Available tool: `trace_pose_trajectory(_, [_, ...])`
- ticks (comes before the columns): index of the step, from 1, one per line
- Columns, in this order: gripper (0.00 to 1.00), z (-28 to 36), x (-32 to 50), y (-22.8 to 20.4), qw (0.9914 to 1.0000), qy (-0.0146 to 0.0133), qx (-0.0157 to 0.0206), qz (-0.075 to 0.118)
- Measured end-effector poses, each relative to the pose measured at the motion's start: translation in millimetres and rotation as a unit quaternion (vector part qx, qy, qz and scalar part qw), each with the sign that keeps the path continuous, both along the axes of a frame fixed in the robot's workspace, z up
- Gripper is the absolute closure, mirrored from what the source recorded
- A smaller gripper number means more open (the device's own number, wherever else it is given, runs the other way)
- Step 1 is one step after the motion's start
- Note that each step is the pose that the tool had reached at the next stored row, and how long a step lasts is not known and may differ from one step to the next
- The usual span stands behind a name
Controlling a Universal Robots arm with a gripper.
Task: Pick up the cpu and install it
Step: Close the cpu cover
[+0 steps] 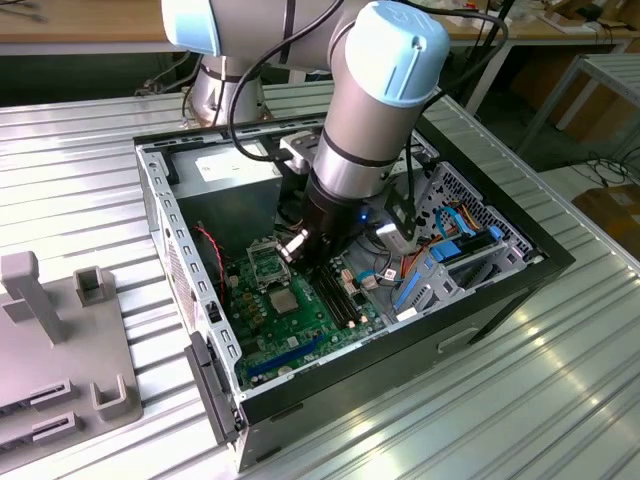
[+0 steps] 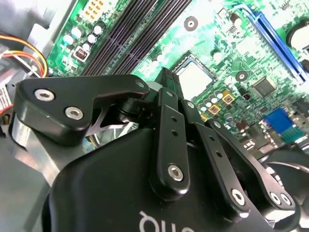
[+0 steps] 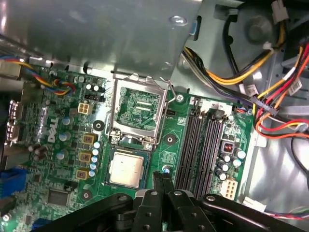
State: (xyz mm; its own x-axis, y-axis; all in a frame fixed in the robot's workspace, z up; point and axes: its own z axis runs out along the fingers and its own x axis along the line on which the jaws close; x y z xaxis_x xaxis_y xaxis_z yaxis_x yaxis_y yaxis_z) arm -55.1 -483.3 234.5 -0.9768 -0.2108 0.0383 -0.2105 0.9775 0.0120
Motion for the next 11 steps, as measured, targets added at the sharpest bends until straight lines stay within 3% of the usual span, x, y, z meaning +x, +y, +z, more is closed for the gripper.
trace_pose_trajectory(6, [0.88, 0.0, 6.1, 4.9, 0.99998, 0.0, 0.0, 0.007])
trace_pose_trajectory(11, [0.88, 0.0, 13.1, 12.7, 0.99992, 0.0, 0.0, 0.013])
